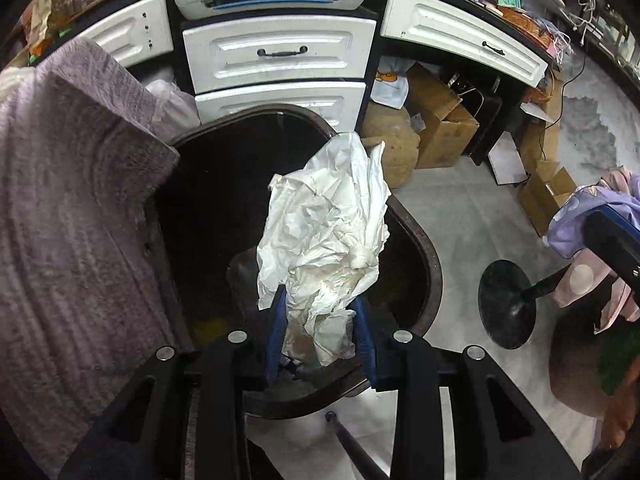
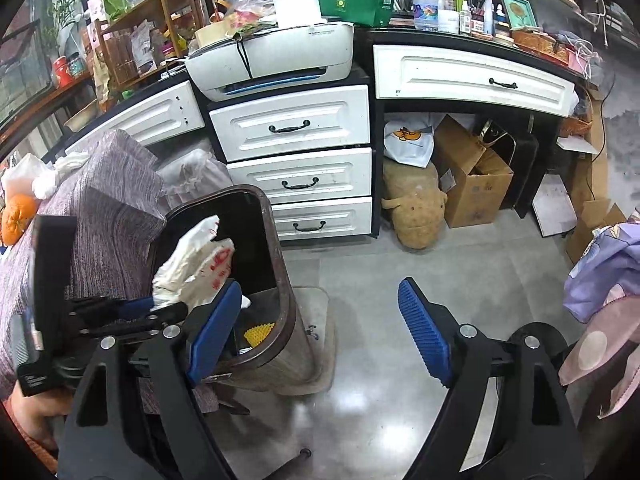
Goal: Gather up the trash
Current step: 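Open the right gripper dropping the net while the left releases the paper into the bin, then move both grippers back over the table toward the orange and cup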
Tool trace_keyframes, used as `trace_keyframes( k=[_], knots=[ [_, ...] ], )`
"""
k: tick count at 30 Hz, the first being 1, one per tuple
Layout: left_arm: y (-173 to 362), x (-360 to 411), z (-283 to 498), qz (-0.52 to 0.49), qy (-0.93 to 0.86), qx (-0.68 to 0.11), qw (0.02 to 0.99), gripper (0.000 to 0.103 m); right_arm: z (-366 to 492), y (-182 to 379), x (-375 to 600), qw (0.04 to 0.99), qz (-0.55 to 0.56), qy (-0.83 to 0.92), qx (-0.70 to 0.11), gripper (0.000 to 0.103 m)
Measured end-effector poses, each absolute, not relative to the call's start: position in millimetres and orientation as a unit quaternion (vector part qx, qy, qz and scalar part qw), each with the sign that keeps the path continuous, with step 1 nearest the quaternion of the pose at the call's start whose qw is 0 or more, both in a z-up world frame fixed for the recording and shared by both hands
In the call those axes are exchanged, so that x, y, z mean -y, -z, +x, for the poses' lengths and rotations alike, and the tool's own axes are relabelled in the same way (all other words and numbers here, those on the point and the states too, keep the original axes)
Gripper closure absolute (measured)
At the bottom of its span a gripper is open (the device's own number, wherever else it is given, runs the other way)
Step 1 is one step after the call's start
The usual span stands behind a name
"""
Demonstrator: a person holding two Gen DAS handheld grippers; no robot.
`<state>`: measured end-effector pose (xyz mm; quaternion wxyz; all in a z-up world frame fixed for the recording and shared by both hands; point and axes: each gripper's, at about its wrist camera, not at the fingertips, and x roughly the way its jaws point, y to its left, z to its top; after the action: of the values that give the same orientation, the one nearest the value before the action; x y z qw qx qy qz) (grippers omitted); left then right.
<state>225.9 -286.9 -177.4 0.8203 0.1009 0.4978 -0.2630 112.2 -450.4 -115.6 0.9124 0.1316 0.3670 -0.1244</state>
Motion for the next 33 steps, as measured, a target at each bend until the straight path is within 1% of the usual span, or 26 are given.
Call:
trace_keyframes(
  k=[1,2,3,6,7,9,13,16,20,22,24,31,33],
  knots=[
    [180,289,228,0.104,0.262,-0.499,0.819,0.067,111,115,451,0.912,0.134,0.124,-0.366,0.023],
    [182,291,229,0.107,0.26,-0.5,0.819,0.063,110,114,452,0.913,0.136,0.125,-0.364,0.023],
    [184,291,229,0.109,0.259,-0.5,0.819,0.057,109,114,452,0.913,0.136,0.125,-0.363,0.023],
    [186,291,230,0.105,0.26,-0.498,0.821,0.044,108,111,454,0.914,0.136,0.127,-0.359,0.023],
    [185,291,229,0.104,0.262,-0.495,0.822,0.042,107,110,455,0.915,0.136,0.128,-0.358,0.022],
    [182,290,226,0.102,0.266,-0.49,0.824,0.033,107,109,456,0.915,0.137,0.129,-0.356,0.022],
    [167,290,217,0.095,0.277,-0.474,0.831,0.029,104,107,459,0.916,0.141,0.134,-0.352,0.022],
    [149,286,201,0.095,0.289,-0.447,0.841,0.026,104,104,459,0.916,0.14,0.137,-0.349,0.022],
    [122,277,178,0.098,0.292,-0.411,0.858,0.019,103,101,460,0.917,0.141,0.141,-0.347,0.02],
    [108,269,169,0.096,0.29,-0.399,0.865,0.018,103,100,457,0.918,0.14,0.137,-0.343,0.017],
    [94,259,160,0.095,0.29,-0.385,0.871,0.015,104,98,451,0.92,0.137,0.131,-0.342,0.017],
    [48,224,141,0.093,0.272,-0.341,0.895,0.009,116,82,419,0.929,0.116,0.084,-0.34,0.014],
    [34,208,138,0.087,0.263,-0.322,0.905,0.005,121,76,406,0.932,0.11,0.062,-0.339,0.014]
  ],
)
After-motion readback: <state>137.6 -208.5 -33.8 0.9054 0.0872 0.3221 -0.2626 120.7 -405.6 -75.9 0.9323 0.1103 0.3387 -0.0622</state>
